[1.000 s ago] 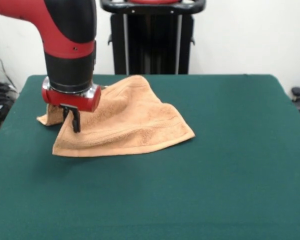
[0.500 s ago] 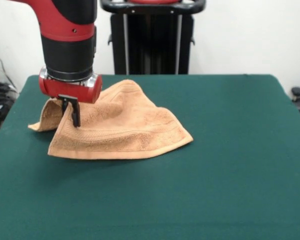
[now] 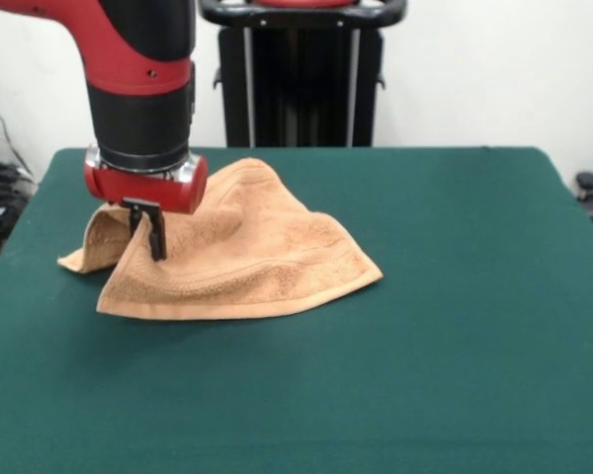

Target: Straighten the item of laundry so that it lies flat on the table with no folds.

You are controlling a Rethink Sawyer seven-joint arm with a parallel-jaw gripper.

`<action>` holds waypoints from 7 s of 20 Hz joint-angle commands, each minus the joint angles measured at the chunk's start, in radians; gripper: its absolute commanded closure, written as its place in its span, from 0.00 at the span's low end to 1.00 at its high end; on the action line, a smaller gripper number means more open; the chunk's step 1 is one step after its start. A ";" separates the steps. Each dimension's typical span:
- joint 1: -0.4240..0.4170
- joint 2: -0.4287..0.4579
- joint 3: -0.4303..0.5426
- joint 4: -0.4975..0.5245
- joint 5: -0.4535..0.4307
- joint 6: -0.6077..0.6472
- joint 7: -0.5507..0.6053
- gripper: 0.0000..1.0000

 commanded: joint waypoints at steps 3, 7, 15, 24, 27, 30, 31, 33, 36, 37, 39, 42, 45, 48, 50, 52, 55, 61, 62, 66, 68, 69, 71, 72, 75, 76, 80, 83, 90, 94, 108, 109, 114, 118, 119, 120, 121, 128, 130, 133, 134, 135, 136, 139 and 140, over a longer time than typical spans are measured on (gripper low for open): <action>-0.002 0.159 0.147 -0.029 -0.044 -0.060 -0.071 1.00; -0.013 0.186 0.150 -0.041 -0.056 -0.093 -0.071 1.00; -0.053 0.204 0.172 -0.035 -0.070 -0.114 -0.094 1.00; -0.117 0.153 0.192 0.045 -0.086 -0.080 -0.127 1.00; -0.136 0.117 0.189 0.084 -0.098 -0.060 -0.126 1.00; -0.149 0.071 0.185 0.133 -0.108 -0.054 -0.114 1.00; -0.151 0.059 0.184 0.145 -0.110 -0.049 -0.109 1.00; -0.158 0.030 0.182 0.180 -0.116 -0.051 -0.101 1.00; -0.167 0.007 0.180 0.205 -0.123 -0.043 -0.099 1.00; -0.170 0.003 0.181 0.208 -0.125 -0.039 -0.098 1.00; -0.178 0.002 0.187 0.215 -0.133 -0.040 -0.097 1.00; -0.185 0.018 0.194 0.209 -0.149 -0.055 -0.090 1.00; -0.179 0.055 0.194 0.185 -0.164 -0.089 -0.071 1.00; -0.167 0.089 0.192 0.161 -0.175 -0.122 -0.045 1.00; -0.157 0.114 0.189 0.142 -0.175 -0.130 -0.025 1.00; -0.150 0.138 0.187 0.125 -0.172 -0.135 -0.011 1.00; -0.130 0.134 0.163 0.144 -0.160 -0.116 0.022 1.00; -0.101 0.178 0.132 0.151 -0.162 -0.174 0.073 1.00; -0.098 0.184 0.127 0.146 -0.165 -0.180 0.072 1.00; -0.090 0.214 0.109 0.128 -0.174 -0.201 0.067 1.00; -0.086 0.225 0.100 0.122 -0.177 -0.211 0.066 1.00; -0.084 0.231 0.095 0.119 -0.180 -0.218 0.067 1.00; -0.082 0.240 0.085 0.108 -0.187 -0.229 0.064 1.00; -0.082 0.246 0.081 0.100 -0.191 -0.233 0.060 1.00; -0.102 0.278 0.083 0.053 -0.210 -0.232 0.013 1.00; -0.111 0.292 0.087 0.033 -0.214 -0.222 -0.007 1.00; -0.138 0.348 0.108 -0.045 -0.233 -0.209 -0.069 1.00; -0.144 0.383 0.123 -0.097 -0.241 -0.213 -0.090 1.00; -0.136 0.443 0.155 -0.176 -0.251 -0.219 -0.085 1.00; -0.125 0.472 0.164 -0.211 -0.252 -0.206 -0.068 1.00; -0.081 0.452 0.165 -0.259 -0.252 -0.090 -0.051 1.00; -0.079 0.445 0.163 -0.256 -0.252 -0.081 -0.050 1.00; -0.073 0.411 0.155 -0.236 -0.256 -0.051 -0.048 1.00; -0.071 0.386 0.148 -0.217 -0.254 -0.028 -0.048 1.00; -0.069 0.378 0.146 -0.212 -0.255 -0.024 -0.047 1.00; -0.070 0.370 0.145 -0.206 -0.254 -0.018 -0.049 1.00; -0.069 0.363 0.143 -0.201 -0.255 -0.013 -0.050 1.00; -0.067 0.308 0.134 -0.153 -0.251 0.025 -0.051 1.00; -0.068 0.291 0.134 -0.137 -0.249 0.037 -0.053 1.00; -0.070 0.256 0.132 -0.108 -0.245 0.063 -0.057 1.00; -0.070 0.239 0.130 -0.093 -0.245 0.069 -0.056 1.00; -0.072 0.217 0.127 -0.070 -0.243 0.077 -0.055 1.00; -0.075 0.200 0.126 -0.052 -0.242 0.082 -0.056 1.00; -0.084 0.163 0.125 -0.011 -0.239 0.096 -0.059 1.00; -0.088 0.150 0.125 0.004 -0.238 0.099 -0.059 1.00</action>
